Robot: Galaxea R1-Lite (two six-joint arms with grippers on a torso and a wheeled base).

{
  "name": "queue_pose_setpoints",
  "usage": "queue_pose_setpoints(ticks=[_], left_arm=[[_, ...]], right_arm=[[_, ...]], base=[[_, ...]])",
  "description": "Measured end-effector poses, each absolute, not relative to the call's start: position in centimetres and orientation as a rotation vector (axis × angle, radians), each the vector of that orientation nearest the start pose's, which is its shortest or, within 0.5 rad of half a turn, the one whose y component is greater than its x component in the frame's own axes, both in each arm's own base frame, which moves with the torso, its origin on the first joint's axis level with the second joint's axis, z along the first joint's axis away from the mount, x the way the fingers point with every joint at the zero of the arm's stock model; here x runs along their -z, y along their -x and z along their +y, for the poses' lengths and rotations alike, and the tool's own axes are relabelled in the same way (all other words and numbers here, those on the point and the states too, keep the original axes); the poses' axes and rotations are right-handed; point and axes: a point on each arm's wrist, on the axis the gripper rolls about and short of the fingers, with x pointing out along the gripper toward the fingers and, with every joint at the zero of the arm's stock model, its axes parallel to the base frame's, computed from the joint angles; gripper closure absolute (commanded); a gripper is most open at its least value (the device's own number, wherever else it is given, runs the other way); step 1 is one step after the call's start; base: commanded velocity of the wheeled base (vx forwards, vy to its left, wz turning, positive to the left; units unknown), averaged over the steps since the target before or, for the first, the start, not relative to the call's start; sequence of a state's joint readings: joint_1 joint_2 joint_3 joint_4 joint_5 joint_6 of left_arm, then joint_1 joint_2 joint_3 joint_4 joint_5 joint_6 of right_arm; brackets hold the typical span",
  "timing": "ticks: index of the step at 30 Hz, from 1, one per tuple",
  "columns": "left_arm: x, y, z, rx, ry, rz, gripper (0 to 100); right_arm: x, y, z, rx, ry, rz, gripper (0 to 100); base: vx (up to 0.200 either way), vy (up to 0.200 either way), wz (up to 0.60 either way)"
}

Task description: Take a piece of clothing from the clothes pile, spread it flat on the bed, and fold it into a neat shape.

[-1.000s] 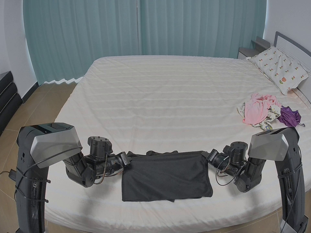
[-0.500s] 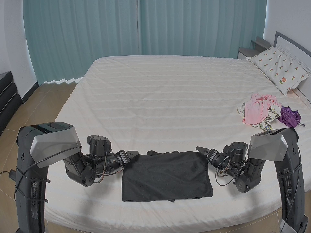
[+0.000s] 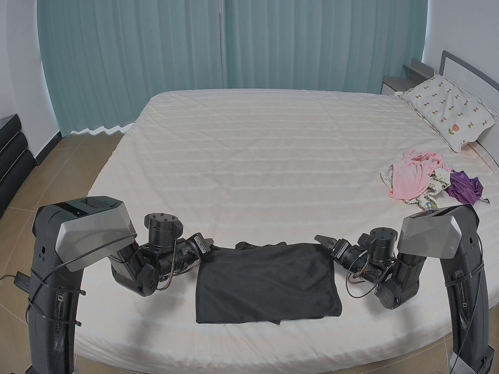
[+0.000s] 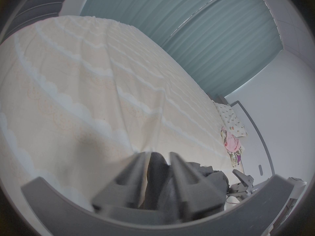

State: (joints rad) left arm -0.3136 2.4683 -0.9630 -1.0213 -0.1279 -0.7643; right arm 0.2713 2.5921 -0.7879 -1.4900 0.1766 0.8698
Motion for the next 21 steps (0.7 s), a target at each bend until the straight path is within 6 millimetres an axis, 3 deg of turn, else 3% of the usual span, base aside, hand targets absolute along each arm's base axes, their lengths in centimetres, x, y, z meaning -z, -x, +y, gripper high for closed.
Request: queue_pose_setpoints(ticks=[21], left_arm=[[3.6, -39.79, -12.91, 0.118, 0.74, 0.583, 100]], right_arm=[[6.31, -36.95, 10.68, -0.273, -0.832, 0.493, 0]], base=[[0.0, 0.0, 0.0]])
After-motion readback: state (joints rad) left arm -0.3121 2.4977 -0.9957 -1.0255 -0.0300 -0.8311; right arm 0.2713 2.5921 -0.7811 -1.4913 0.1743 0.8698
